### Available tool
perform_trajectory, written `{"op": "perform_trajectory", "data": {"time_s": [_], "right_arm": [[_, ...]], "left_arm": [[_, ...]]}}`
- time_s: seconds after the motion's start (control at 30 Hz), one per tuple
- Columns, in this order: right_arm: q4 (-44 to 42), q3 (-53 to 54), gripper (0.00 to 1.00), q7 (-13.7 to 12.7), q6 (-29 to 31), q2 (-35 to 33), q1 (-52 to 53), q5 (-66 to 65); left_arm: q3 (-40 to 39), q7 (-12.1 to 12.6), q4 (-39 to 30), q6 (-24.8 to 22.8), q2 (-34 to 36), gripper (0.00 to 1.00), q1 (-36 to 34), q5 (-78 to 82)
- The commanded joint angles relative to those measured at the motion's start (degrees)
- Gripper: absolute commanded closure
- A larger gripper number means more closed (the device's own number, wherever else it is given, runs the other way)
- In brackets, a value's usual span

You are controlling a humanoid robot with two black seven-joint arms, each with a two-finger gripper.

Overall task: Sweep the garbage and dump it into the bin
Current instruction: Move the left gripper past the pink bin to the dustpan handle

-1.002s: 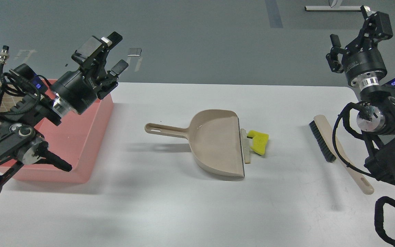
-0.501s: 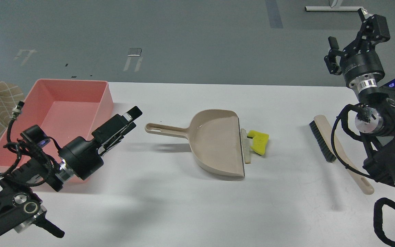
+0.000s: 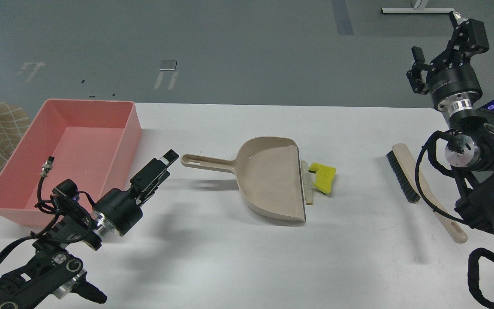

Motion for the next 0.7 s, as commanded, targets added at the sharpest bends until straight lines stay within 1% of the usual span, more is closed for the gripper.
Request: {"op": "perform_trajectory", "data": {"time_s": [0.0,0.33,0.4,0.53,0.67], "right_arm": [[0.00,-0.08,0.00,0.00,0.00,0.01,0.01,0.00],[-0.08,0.00,0.00,0.00,-0.17,0.01,0.01,0.00],[-0.08,0.00,0.00,0.00,-0.17,0.01,0.01,0.00],[0.00,0.00,0.00,0.00,-0.17,0.01,-0.08,0.00],[0.00,0.00,0.00,0.00,-0.17,-0.08,-0.17,0.00]], "left_arm": [[0.03,0.05,2.68,-0.02,-2.64,0.02,-0.99,-0.01],[0.99,0.49,3.47,0.07,-6.25,0.02,-1.43,0.08],[2.04,0.49,4.53,0.25,-6.60,0.02,-2.66,0.17],[4.68,0.49,7.95,2.44,-8.18,0.02,-5.29,0.17],[6.70,0.40,10.94,3.14,-9.94,0.02,-7.58,0.16]]}}
